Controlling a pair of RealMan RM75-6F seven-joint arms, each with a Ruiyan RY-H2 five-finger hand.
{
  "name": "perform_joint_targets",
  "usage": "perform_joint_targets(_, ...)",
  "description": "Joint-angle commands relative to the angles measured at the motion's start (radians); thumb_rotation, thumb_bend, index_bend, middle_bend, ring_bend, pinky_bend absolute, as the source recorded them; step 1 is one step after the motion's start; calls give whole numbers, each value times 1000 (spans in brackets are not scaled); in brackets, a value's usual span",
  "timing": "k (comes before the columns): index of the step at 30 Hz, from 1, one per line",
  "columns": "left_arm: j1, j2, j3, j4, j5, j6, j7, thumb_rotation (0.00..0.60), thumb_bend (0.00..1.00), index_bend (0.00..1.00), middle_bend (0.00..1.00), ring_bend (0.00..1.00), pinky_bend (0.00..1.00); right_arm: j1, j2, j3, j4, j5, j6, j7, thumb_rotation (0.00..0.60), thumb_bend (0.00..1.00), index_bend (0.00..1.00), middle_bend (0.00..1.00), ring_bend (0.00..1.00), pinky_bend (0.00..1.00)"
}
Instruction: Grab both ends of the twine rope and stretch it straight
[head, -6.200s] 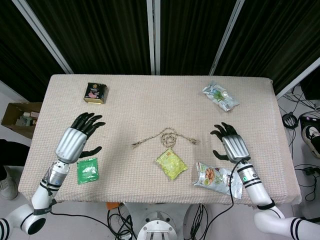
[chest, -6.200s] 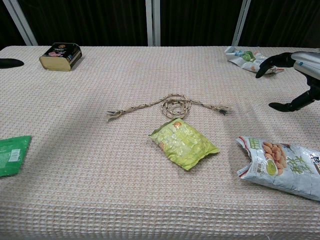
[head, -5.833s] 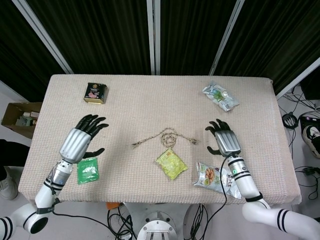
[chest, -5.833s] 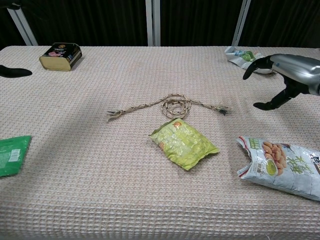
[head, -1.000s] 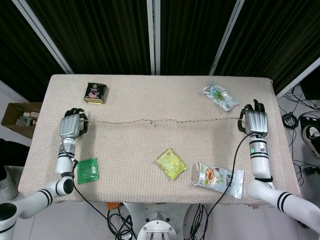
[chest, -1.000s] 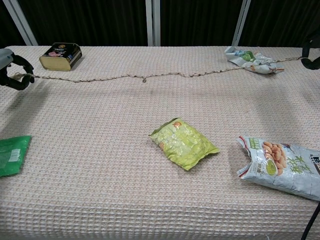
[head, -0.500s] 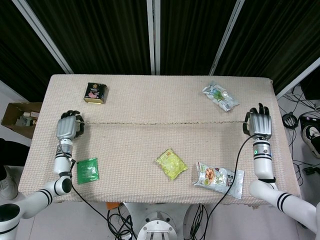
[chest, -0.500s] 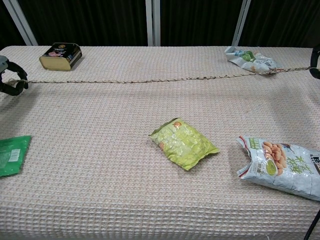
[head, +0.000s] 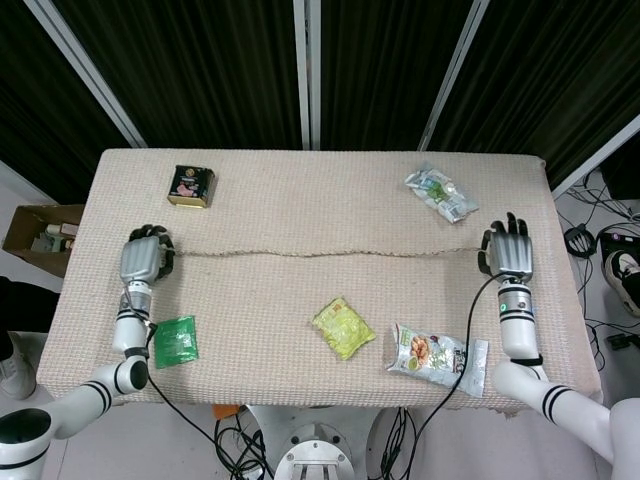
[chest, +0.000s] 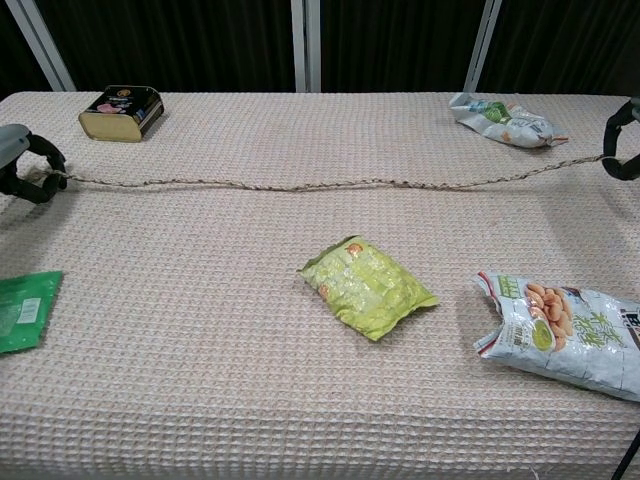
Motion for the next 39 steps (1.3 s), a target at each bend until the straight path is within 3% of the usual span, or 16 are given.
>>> perform_joint_targets(1,1,-4,3,3,8,4,2,600,539,522,212,106,130,-5,-23,-5,34,-11,-13,16,600,351,551,207,24,110)
perform_joint_targets(4,4,-3,4,-1,14,10,3,600,507,398,200,106,129,-10,-27,-3,44,-22,-12,26,600,266,422,173,15,102)
perform_joint_targets(7,10,1,-1,-8,13,25,15,600,404,271,183,106,129,-19,-14,0,28,-35,0,35,600,193,255,138,2,92)
perform_joint_targets(11,28,28,-8,-47,15,60,24,600,326,209,168,106,129,-43,33,-1,-18,-62,31,45,600,149,152,115,0,83)
perform_joint_targets(17,91,151,-3,-203,62,165,11,600,292,195,164,106,129,-119,196,1,-200,-121,117,104,600,159,149,113,1,82)
perform_joint_targets(24,226,440,50,-520,162,301,-28,600,279,217,165,106,130,-260,498,-67,-486,-298,187,300,600,183,144,116,1,80)
perform_joint_targets(32,413,647,147,-767,267,492,-89,600,260,248,169,106,127,-435,600,-151,-579,-458,395,450,600,185,146,120,1,78)
perform_joint_targets(39,541,695,238,-858,365,655,-26,600,260,258,171,106,126,-524,591,-206,-579,-537,489,502,600,186,146,119,1,74)
